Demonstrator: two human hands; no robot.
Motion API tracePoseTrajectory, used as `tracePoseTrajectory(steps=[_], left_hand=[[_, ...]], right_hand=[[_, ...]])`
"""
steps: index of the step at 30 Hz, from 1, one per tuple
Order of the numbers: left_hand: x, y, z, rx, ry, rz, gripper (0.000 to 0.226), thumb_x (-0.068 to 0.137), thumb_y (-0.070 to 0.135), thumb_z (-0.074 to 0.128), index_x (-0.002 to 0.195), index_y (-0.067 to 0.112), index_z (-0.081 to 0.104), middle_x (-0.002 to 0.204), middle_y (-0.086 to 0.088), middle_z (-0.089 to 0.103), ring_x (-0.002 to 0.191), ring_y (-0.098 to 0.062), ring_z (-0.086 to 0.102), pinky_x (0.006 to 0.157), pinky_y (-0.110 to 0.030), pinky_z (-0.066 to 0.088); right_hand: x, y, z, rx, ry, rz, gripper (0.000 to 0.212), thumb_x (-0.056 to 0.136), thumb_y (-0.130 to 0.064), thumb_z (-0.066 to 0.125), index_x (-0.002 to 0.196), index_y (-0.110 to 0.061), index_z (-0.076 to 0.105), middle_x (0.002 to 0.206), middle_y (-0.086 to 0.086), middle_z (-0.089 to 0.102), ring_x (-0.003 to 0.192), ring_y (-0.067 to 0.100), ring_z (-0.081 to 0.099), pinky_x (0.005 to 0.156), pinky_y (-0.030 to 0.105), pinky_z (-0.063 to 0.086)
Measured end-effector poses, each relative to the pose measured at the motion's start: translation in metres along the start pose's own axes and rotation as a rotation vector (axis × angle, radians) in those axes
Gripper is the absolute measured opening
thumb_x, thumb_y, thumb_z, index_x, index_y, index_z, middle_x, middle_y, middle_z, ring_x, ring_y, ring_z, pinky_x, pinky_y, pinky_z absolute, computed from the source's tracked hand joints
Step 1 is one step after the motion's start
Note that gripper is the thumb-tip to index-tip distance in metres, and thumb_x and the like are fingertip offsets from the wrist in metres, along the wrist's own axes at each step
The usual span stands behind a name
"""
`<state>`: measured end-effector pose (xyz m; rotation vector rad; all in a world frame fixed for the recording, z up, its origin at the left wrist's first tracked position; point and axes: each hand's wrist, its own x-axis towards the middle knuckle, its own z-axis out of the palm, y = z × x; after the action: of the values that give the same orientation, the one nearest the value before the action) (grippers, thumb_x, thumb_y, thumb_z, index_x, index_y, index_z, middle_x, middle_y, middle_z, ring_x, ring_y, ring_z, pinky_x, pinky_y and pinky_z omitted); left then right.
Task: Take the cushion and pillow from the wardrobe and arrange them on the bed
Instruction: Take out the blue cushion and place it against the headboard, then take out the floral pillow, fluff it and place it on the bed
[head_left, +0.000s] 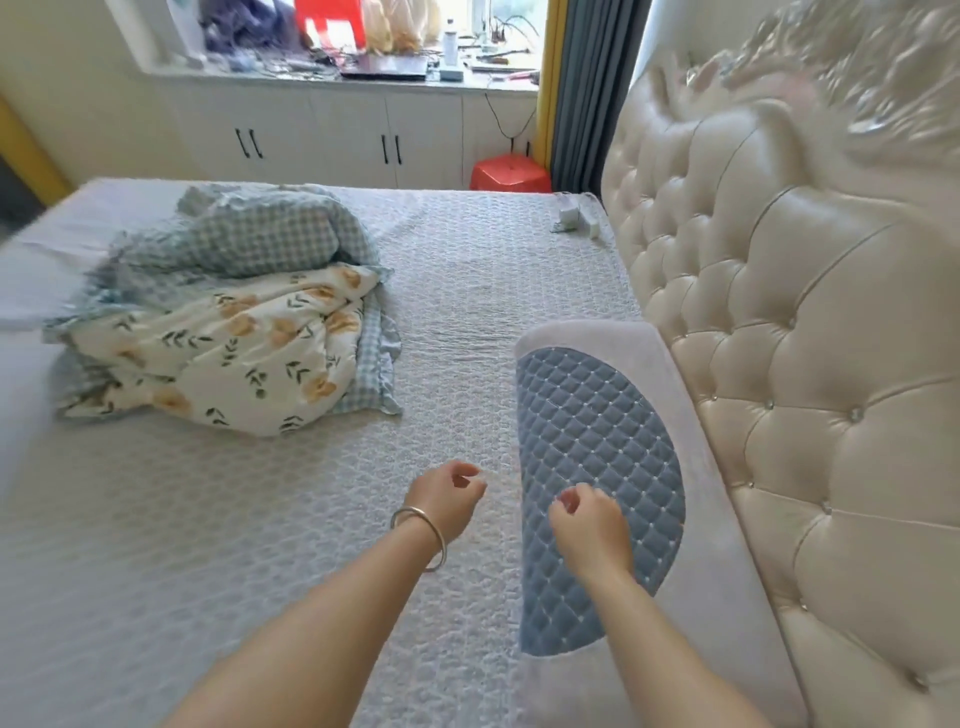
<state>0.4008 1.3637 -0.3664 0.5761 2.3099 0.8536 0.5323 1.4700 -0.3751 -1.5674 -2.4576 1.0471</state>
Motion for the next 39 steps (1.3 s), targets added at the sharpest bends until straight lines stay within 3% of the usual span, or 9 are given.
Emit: tracePoseTrajectory(steps=[5, 12, 14, 18, 28, 33, 39], left_hand=[[-0.052, -0.023, -0.065, -0.030, -0.017, 0.183, 0.027, 0.089, 0.028, 0.057, 0.113, 0.018, 0.063, 0.097, 0.000, 0.067, 0.087, -0.013, 0.062, 0.082, -0.028, 0.051], [-0.121, -0.024, -0.096, -0.006, -0.160, 0.385, 0.024, 0.091, 0.024, 0.056, 0.114, 0.019, 0.062, 0.091, 0.007, 0.062, 0.080, -0.006, 0.059, 0.064, -0.011, 0.044], [-0.141, -0.011, -0.090, -0.015, -0.207, 0.435, 0.025, 0.091, 0.022, 0.056, 0.114, 0.017, 0.062, 0.090, 0.006, 0.062, 0.078, -0.006, 0.058, 0.063, -0.012, 0.045], [-0.177, 0.012, -0.065, 0.042, -0.335, 0.566, 0.027, 0.090, 0.021, 0.056, 0.118, 0.021, 0.059, 0.094, 0.006, 0.062, 0.077, -0.009, 0.061, 0.067, -0.021, 0.053], [-0.213, 0.044, -0.065, 0.202, -0.506, 0.927, 0.060, 0.086, 0.046, 0.056, 0.138, 0.025, 0.035, 0.136, -0.001, 0.045, 0.115, -0.017, 0.052, 0.092, -0.039, 0.051], [-0.259, 0.003, -0.072, 0.189, -0.668, 1.119, 0.067, 0.084, 0.049, 0.057, 0.140, 0.022, 0.032, 0.138, -0.003, 0.040, 0.118, -0.019, 0.048, 0.096, -0.038, 0.045], [-0.330, -0.070, -0.104, 0.321, -0.852, 1.252, 0.072, 0.083, 0.055, 0.054, 0.142, 0.023, 0.027, 0.142, -0.004, 0.035, 0.125, -0.022, 0.043, 0.103, -0.038, 0.039]], right_hand=[[-0.071, -0.056, 0.010, 0.029, 0.165, -0.045, 0.020, 0.088, -0.023, 0.047, 0.099, -0.013, 0.061, 0.096, 0.002, 0.058, 0.096, 0.022, 0.053, 0.072, 0.030, 0.040], [-0.167, -0.069, -0.008, 0.087, 0.384, 0.022, 0.019, 0.089, -0.026, 0.050, 0.098, -0.014, 0.063, 0.103, 0.005, 0.064, 0.094, 0.021, 0.056, 0.081, 0.036, 0.051], [-0.190, -0.063, -0.024, 0.069, 0.462, 0.020, 0.020, 0.090, -0.025, 0.050, 0.102, -0.014, 0.062, 0.106, 0.005, 0.064, 0.097, 0.020, 0.055, 0.080, 0.030, 0.050], [-0.218, -0.043, -0.051, 0.039, 0.582, 0.048, 0.025, 0.089, -0.025, 0.051, 0.110, -0.015, 0.059, 0.111, 0.004, 0.063, 0.101, 0.019, 0.053, 0.083, 0.028, 0.046], [-0.321, -0.030, -0.065, -0.175, 0.734, 0.375, 0.055, 0.085, -0.049, 0.050, 0.132, -0.021, 0.043, 0.130, 0.005, 0.050, 0.117, 0.026, 0.042, 0.091, 0.037, 0.039], [-0.416, -0.054, -0.020, -0.162, 0.940, 0.603, 0.059, 0.084, -0.052, 0.050, 0.136, -0.024, 0.040, 0.136, 0.004, 0.047, 0.121, 0.027, 0.039, 0.093, 0.038, 0.038], [-0.534, -0.102, 0.054, -0.051, 1.005, 0.834, 0.062, 0.085, -0.057, 0.044, 0.138, -0.024, 0.036, 0.136, 0.000, 0.045, 0.125, 0.024, 0.037, 0.099, 0.039, 0.036]])
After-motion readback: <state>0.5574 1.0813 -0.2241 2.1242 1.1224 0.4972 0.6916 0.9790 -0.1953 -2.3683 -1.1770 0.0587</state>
